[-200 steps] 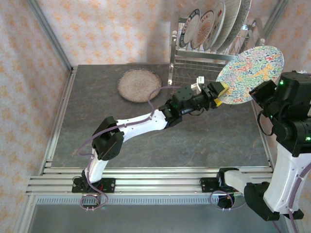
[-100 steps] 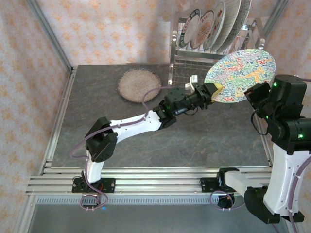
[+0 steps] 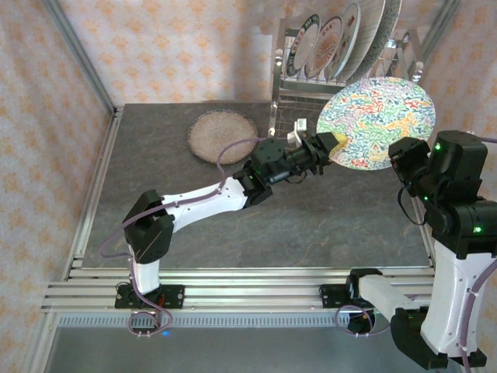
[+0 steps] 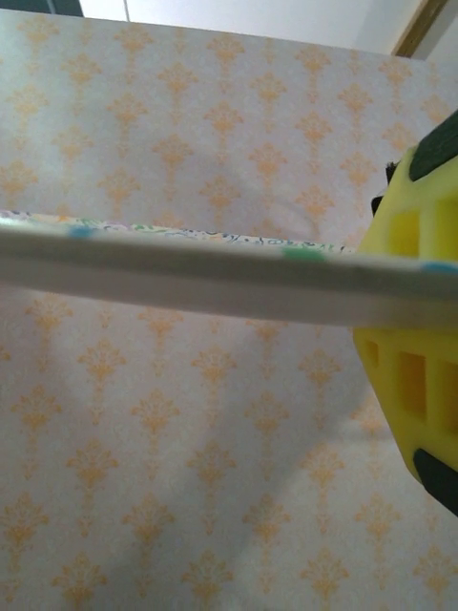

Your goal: Unload the plates from the dish rack

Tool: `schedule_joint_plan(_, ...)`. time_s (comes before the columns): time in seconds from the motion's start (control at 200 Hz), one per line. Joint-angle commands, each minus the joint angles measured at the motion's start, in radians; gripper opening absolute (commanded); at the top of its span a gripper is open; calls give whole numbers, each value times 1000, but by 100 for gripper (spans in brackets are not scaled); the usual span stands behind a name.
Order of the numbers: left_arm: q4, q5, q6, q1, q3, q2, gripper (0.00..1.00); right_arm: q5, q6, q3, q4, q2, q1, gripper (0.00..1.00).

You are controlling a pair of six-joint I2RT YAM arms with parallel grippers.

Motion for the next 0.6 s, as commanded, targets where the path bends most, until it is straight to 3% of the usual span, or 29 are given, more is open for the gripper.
schedule_joint_plan(0.0, -4, 60, 76, 11, -16, -75, 0, 36, -22, 13, -32, -12, 0, 48)
schedule_joint_plan(0.13, -19, 72, 94, 16, -56, -113, 0, 49, -39, 51, -82, 10, 0, 66)
schedule_joint_plan(0.245, -46, 81, 121, 31, -88, -152, 0, 49, -61, 94, -150, 34, 0, 74)
schedule_joint_plan(0.435, -129, 109, 179, 72, -144, -230, 0, 31, -121, 117, -202, 38, 0, 77)
schedule_joint_plan(0.596, -237, 156, 240, 109, -179, -295, 0, -57, -222, 137, -179, 54, 2, 77)
